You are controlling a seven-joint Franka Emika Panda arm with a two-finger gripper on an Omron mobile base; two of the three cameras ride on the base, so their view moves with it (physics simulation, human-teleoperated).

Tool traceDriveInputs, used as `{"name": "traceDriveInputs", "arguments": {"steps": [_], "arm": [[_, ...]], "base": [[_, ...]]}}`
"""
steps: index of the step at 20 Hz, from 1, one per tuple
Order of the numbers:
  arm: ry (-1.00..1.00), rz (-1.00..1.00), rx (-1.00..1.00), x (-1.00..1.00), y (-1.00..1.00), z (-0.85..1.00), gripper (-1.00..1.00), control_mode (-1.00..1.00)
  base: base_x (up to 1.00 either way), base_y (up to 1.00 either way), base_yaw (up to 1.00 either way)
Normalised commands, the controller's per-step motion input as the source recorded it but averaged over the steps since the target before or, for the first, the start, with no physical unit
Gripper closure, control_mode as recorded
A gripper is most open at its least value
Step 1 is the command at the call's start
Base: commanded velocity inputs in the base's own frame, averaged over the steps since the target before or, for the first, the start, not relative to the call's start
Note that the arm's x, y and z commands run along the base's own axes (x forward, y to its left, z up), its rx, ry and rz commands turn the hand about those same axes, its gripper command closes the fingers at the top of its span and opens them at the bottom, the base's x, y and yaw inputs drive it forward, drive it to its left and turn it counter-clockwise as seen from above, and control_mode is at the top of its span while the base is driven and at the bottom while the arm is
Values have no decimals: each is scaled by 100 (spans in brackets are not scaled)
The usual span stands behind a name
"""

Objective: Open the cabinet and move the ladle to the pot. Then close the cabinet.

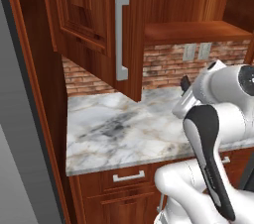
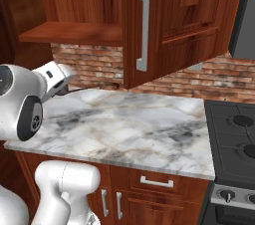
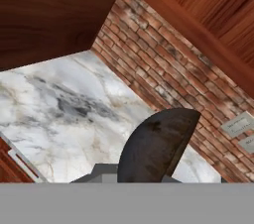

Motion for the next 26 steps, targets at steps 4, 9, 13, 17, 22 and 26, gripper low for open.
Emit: {"name": "traceDriveInputs", "arguments": {"steps": [4,9,13,17,22,26], "arm": [[3,1,-9,-76,0,0,100,-100],[0,0,-6,-78,0,0,100,-100],[0,0,-5,-81,0,0,100,-100],[1,0,-4,-75,-2,0,100,-100],[0,0,-2,-53,-15,0,100,-100],[0,1,0,-2,-20,0,100,-100]], "base": [[0,0,0],[0,0,0],[0,0,0],[0,0,0],[0,0,0],[0,0,0]]}}
